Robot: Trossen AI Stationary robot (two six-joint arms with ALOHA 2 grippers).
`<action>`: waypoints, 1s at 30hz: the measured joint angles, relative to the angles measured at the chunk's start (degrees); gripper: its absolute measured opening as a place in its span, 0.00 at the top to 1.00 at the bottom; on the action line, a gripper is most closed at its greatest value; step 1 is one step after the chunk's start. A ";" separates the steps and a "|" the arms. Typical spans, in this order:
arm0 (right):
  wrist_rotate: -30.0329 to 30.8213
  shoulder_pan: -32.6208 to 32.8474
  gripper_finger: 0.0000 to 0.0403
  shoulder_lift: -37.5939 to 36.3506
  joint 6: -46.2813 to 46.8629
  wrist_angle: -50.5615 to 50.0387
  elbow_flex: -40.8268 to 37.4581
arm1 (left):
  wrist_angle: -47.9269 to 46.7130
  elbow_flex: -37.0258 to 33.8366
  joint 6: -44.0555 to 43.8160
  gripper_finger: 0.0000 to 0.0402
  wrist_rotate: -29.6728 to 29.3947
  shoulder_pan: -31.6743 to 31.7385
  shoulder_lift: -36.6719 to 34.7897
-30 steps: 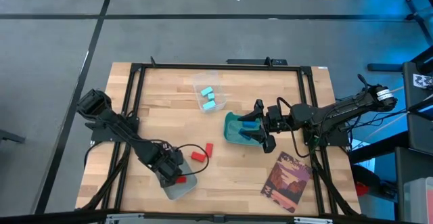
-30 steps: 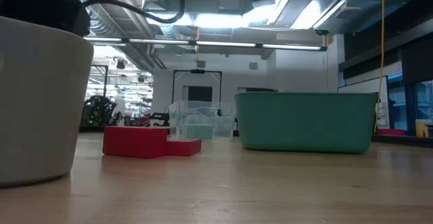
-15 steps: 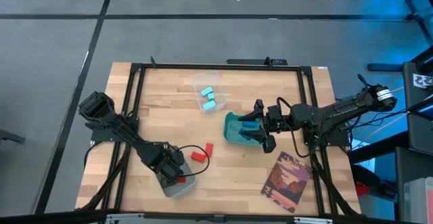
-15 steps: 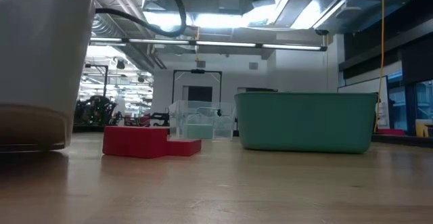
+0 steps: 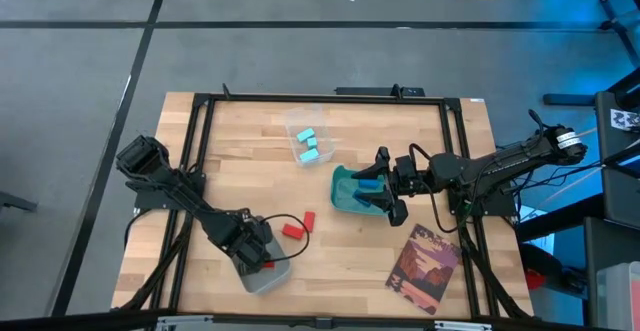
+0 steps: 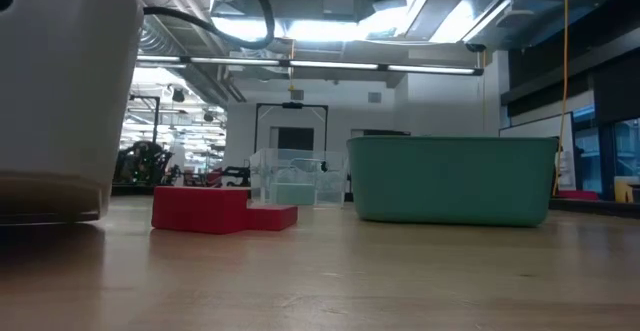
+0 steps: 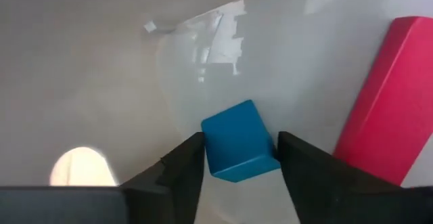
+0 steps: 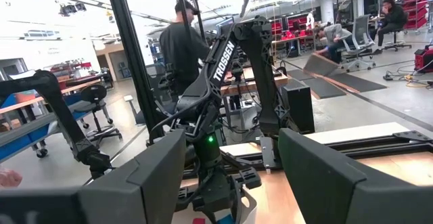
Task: Sort & place blocks by color
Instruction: Put the blue block into the green bin
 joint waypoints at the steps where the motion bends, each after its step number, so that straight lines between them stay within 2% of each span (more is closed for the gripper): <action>1: 0.00 0.00 0.40 0.00 0.00 0.01 0.00 | -0.14 0.00 0.00 0.59 -0.10 0.00 0.00; 7: 0.01 0.00 0.40 0.00 0.00 -0.01 0.00 | -0.44 0.00 0.08 0.74 -0.44 0.02 -0.04; 22: 0.01 0.00 0.40 0.00 0.00 -0.01 -0.02 | 0.04 -0.02 -0.02 0.98 1.87 0.04 -0.04; 30: 0.02 0.00 0.40 0.00 0.00 -0.03 -0.02 | -0.71 1.52 0.22 1.00 1.64 0.12 0.00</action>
